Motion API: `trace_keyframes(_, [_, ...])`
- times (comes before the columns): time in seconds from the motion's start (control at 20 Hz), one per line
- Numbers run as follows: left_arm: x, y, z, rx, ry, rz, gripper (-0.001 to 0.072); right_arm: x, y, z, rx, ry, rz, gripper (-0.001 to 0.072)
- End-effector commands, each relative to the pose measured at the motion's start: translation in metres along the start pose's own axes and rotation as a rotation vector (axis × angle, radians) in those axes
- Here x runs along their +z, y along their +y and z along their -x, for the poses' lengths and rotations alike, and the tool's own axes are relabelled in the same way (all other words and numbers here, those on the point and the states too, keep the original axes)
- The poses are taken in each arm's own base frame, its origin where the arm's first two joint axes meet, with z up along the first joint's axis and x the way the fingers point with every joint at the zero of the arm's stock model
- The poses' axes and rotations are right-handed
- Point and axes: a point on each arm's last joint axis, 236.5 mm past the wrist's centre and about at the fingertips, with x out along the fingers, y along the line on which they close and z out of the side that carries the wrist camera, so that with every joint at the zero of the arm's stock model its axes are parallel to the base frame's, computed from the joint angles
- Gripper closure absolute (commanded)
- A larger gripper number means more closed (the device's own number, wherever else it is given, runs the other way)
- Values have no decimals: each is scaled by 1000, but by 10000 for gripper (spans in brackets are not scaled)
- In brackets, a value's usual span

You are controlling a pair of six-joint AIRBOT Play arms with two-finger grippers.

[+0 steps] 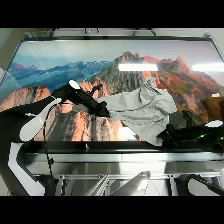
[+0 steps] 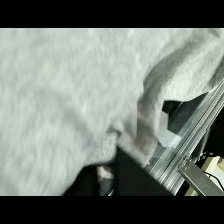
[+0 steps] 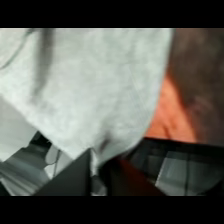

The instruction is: Fold the shirts.

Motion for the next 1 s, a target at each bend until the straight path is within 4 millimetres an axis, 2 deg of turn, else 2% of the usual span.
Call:
trace_keyframes(0.0, [15, -25, -3, -38, 13, -50, 699, 4, 16, -6, 39, -22, 39, 653])
trace_keyframes(0.05, [17, -42, 5, -85, 17, -69, 698, 4, 17, -5, 42, -18, 52, 692])
trace_keyframes(0.1, [19, -58, 19, -135, 13, -88, 698, 3, 18, -2, 46, -10, 61, 692])
trace_keyframes(0.2, [25, -99, 59, -245, -29, -144, 698, 5, 18, 11, 36, 1, 91, 693])
trace_keyframes(0.25, [29, -115, 86, -278, -79, -178, 698, 11, 15, 22, 16, -10, 97, 693])
trace_keyframes(0.35, [35, -135, 145, -289, -211, -230, 698, 30, 3, 57, -67, -80, 79, 693])
trace_keyframes(0.45, [33, -134, 200, -258, -328, -246, 697, 56, -11, 103, -166, -201, 32, 693])
trace_keyframes(0.55, [23, -119, 239, -237, -415, -200, 697, 74, -20, 139, -224, -296, -21, 694])
trace_keyframes(0.65, [6, -93, 255, -241, -455, -109, 697, 83, -18, 155, -224, -336, -44, 694])
trace_keyframes(0.7, [-3, -73, 256, -230, -466, -48, 697, 86, -17, 159, -225, -349, -47, 694])
trace_keyframes(0.85, [-41, 12, 240, -121, -453, 174, 698, 91, -22, 163, -245, -374, -66, 694])
trace_keyframes(0.95, [-68, 50, 226, -139, -430, 312, 698, 89, -25, 163, -257, -366, -74, 693])
